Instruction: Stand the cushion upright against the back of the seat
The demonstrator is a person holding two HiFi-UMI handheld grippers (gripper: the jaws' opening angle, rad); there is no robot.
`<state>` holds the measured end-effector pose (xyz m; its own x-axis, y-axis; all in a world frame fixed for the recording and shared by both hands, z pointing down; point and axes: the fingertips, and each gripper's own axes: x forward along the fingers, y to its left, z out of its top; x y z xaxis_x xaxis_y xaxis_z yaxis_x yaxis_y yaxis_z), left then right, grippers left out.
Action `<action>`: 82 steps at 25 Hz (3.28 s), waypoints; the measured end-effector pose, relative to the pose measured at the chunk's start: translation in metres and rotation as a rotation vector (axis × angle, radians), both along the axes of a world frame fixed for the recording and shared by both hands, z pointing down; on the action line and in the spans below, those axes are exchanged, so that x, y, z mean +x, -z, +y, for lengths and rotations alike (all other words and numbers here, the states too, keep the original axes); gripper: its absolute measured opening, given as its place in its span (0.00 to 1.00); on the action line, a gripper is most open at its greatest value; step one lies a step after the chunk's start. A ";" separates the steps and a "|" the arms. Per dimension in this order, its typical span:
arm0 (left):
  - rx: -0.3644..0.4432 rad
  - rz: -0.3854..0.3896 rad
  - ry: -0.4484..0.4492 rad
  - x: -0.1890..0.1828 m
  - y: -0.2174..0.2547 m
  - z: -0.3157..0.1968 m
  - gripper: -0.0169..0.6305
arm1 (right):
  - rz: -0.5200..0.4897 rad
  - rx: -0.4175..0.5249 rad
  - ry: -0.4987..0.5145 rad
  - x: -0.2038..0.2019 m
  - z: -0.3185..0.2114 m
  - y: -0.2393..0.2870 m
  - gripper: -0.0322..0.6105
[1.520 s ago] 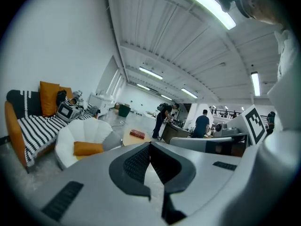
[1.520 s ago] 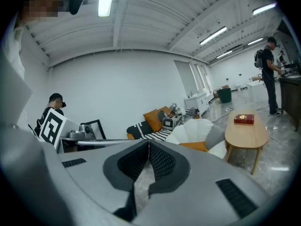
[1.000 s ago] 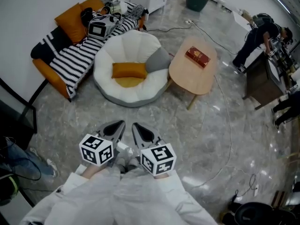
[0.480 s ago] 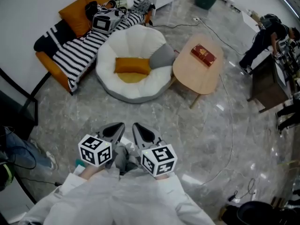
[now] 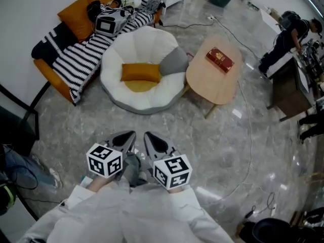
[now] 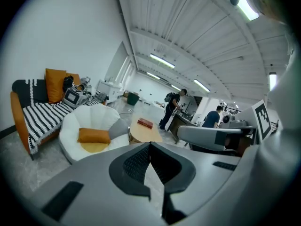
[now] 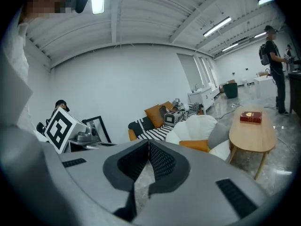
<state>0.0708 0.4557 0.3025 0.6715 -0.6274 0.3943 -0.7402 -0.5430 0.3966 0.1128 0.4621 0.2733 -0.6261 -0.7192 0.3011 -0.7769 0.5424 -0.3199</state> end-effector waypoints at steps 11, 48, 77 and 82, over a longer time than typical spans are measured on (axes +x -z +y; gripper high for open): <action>0.054 0.043 -0.016 -0.046 0.028 -0.133 0.04 | 0.012 0.024 0.006 -0.046 -0.123 0.013 0.07; -0.017 0.072 -0.081 -0.062 0.010 -0.366 0.04 | -0.003 -0.009 -0.055 -0.064 -0.366 0.003 0.07; 0.012 0.058 0.130 -0.047 0.014 -0.513 0.04 | 0.023 0.041 0.093 -0.029 -0.519 0.009 0.07; 0.002 0.047 0.122 -0.038 0.008 -0.514 0.04 | 0.030 0.030 0.098 -0.025 -0.523 0.001 0.07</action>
<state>0.0324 -0.0580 0.2945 0.6082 -0.7060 0.3628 -0.7811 -0.4511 0.4317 0.0882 -0.0613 0.2722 -0.6846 -0.6642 0.3002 -0.7289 0.6248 -0.2799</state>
